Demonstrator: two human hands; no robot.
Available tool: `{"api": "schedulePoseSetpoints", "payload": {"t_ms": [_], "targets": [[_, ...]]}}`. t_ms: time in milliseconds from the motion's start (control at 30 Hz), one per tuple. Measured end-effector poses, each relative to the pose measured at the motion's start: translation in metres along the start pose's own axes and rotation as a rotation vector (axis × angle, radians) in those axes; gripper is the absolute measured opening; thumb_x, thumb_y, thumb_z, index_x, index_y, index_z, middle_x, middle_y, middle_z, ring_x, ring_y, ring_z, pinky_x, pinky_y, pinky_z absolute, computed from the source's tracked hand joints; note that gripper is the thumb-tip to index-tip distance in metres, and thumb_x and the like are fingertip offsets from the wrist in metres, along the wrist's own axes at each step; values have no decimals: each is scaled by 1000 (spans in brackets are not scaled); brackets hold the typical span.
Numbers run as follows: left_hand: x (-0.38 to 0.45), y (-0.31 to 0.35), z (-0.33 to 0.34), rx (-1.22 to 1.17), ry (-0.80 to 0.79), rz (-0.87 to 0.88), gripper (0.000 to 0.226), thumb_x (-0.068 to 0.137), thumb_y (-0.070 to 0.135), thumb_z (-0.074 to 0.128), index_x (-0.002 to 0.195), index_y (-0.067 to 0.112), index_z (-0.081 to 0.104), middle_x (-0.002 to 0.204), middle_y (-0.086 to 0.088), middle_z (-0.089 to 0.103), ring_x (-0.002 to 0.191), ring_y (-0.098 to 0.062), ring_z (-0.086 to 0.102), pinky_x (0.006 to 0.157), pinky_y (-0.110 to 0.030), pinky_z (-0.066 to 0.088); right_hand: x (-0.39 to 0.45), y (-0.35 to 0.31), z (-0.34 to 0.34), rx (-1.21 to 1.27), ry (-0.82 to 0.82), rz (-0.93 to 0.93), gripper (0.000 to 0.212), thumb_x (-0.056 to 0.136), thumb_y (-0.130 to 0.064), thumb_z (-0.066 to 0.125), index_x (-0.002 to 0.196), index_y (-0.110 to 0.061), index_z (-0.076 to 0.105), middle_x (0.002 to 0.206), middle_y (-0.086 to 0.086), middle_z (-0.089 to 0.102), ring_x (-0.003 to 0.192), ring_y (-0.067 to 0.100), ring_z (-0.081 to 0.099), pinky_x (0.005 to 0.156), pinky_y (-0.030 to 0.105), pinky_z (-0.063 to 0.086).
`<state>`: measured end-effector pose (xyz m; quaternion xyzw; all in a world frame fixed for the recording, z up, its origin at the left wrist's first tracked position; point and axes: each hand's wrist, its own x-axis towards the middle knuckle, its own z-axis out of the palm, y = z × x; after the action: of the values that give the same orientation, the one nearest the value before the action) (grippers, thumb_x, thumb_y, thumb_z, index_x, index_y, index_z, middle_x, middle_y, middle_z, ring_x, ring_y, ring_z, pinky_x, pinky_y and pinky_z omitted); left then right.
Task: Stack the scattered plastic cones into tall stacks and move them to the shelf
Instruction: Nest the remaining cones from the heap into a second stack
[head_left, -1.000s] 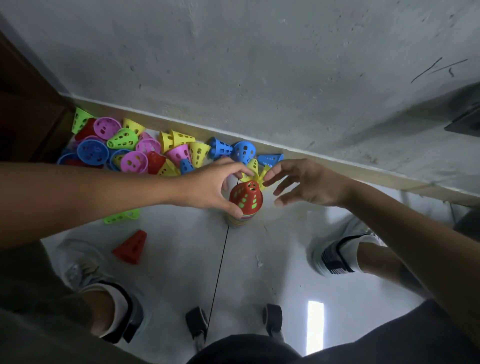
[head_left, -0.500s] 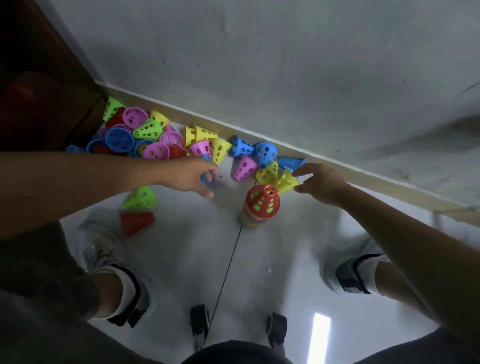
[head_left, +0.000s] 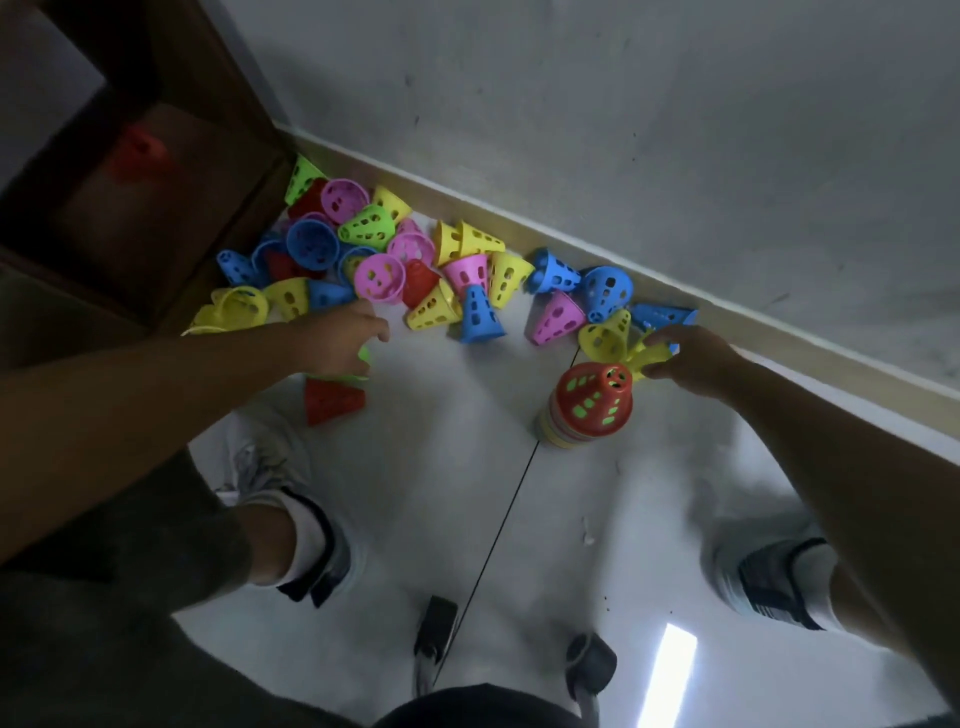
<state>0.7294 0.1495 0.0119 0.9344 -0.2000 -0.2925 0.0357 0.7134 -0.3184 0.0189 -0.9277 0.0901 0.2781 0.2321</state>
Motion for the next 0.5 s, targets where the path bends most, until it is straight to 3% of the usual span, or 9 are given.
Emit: {"api": "schedulePoseSetpoints", "payload": {"t_ms": [67,267,400,500], "targets": [[1,-5,4,87,-25,-9,54,85,27,77,133,15,55,134,-9,47,117,-29,53,94,-37,47,0,-1,5,1,5,10,45,83,-16,79,126,-13,66,136,14,58,122,32,54,95,33,41],[9,-11,13,245,-125,-56,52,86,25,75,133,18,54,135,-6,51,121,-27,51,97,-38,47,-6,-3,9,9,6,57,48,86,-15,77,132,-9,62,139,15,55,125,33,53,97,32,40],[13,-15,12,224,-141,-1,45,79,39,80,116,22,61,116,-2,60,108,-23,55,90,-39,50,-7,-1,9,40,30,61,46,84,-13,77,128,-8,66,136,13,59,120,31,56,90,29,40],[8,-25,19,225,-117,36,34,76,45,77,102,27,64,99,6,59,95,-17,56,83,-35,49,-8,-4,7,118,46,58,39,85,-9,76,123,-6,70,127,16,65,101,28,61,91,35,48]]}}
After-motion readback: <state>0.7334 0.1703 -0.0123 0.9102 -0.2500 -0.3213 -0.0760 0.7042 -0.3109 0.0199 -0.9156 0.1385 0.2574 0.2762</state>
